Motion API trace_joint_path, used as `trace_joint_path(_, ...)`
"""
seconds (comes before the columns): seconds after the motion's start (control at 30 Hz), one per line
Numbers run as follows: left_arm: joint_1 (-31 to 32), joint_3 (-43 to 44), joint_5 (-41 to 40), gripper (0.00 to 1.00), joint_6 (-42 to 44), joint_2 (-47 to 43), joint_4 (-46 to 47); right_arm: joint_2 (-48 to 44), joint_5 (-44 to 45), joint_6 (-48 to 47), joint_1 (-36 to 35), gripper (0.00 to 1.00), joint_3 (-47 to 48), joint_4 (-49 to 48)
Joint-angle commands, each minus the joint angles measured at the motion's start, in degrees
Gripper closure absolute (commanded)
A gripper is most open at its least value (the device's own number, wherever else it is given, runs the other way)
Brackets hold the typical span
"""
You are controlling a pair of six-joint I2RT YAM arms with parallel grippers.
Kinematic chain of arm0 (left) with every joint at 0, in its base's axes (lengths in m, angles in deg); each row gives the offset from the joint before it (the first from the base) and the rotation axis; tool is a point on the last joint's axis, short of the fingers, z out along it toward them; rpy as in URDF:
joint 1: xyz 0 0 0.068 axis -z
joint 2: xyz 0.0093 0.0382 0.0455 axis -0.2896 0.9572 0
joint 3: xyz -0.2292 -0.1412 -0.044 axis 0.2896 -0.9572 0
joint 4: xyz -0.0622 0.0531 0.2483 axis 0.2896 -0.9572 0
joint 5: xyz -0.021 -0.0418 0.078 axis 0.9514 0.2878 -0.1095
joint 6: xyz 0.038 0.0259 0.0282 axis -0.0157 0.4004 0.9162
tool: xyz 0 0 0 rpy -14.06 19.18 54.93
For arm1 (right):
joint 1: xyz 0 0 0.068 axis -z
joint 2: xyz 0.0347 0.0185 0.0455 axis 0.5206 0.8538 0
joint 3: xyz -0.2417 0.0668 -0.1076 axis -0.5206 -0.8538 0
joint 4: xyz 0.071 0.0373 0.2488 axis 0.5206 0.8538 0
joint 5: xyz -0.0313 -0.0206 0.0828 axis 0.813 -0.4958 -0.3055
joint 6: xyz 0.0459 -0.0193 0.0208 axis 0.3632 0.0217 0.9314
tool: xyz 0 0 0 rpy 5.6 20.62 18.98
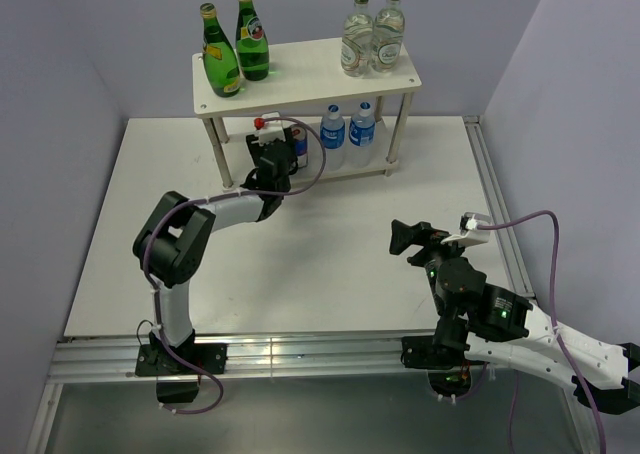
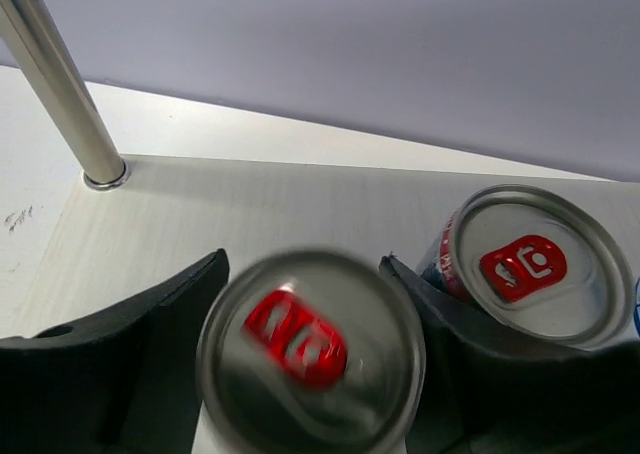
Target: Place and organize the beverage onto the shelf
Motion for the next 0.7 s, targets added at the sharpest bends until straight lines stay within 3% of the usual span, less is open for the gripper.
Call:
trace_joint_path(0.0,-0.4,0.8,-0.6,0.31,0.4,-1.0,-0.2,0.1,0.4,0.5,-0.3,0.02,-0.2,-1.6)
trace_joint_path(0.03,-0.4,0.6,-0.6,0.15,0.3,-1.2,-0.3,0.3,0.5,0.5,-0.4,0.02,-0.2,-1.6)
trace_joint_path(0.07,-0.4,0.3,-0.6,0.07,0.3,-1.7,-0.4,0.3,0.6,0.5,-0.4,0.02,-0.2,-1.7)
trace_joint_path(0.1,-0.4,-0.2,-0.6,0.04,0.2,-2.0,-0.4,0.3,0.5,0.5,-0.3,0.02,-0.3,-1.7)
trace_joint_path(0.43,0.3,-7.1,-2.9,0.02,-1.6,-9.4,-2.5,0.2,0.6,0.6,-0.3,0.02,-0.3,-1.6)
trace_joint_path(0.67,2.3,-13.0,-4.7,0.01,-2.1,-20.6,-5.2,0.8,0.6,0.4,-0.4,0.02,-0.1,-1.7)
